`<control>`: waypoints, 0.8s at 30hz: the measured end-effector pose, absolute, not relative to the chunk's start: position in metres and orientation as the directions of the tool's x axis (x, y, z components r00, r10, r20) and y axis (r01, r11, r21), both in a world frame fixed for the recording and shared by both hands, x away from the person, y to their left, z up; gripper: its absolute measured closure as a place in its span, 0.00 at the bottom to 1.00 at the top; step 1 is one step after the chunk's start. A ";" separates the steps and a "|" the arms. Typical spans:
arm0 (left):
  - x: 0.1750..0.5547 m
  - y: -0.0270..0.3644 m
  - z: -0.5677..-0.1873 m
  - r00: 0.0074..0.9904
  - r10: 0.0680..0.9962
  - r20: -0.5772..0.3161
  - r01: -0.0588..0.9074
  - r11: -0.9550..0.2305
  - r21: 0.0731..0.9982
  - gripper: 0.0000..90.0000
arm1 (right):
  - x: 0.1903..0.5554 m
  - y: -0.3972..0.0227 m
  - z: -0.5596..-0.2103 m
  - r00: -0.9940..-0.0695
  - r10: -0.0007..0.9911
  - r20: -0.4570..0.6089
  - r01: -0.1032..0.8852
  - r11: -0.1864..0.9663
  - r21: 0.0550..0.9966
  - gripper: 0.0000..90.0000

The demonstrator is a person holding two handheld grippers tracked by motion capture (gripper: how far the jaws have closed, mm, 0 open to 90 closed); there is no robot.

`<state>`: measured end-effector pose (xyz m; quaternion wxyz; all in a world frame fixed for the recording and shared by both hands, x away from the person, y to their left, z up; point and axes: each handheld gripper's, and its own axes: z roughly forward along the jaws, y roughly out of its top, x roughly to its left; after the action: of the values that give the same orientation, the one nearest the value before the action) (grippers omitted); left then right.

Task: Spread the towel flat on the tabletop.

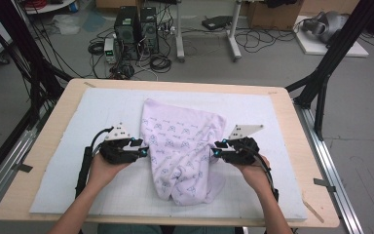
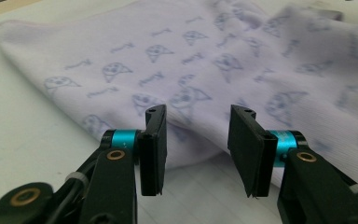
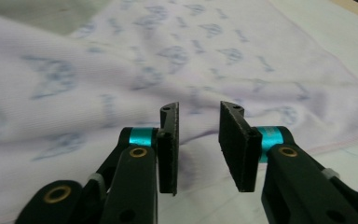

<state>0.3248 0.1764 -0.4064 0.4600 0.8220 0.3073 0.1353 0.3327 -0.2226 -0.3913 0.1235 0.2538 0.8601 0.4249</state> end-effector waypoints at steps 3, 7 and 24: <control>0.311 0.175 -0.406 0.796 0.600 -0.084 0.378 -0.384 0.842 0.60 | 0.318 -0.219 -0.389 -0.860 0.510 -0.013 0.300 0.526 0.796 0.72; 0.288 0.173 -0.410 0.824 0.551 -0.129 0.380 -0.370 0.848 0.53 | 0.287 -0.210 -0.394 -0.907 0.421 0.011 0.254 0.527 0.811 0.64; 0.275 0.129 -0.445 0.900 0.425 -0.098 0.334 -0.528 0.781 0.88 | 0.272 -0.179 -0.432 -0.940 0.334 0.073 0.271 0.598 0.755 0.86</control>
<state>0.2748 0.1295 -0.4448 0.4343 0.8725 0.2177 0.0524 0.2724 -0.1788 -0.4324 0.0378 0.1693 0.8930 0.4154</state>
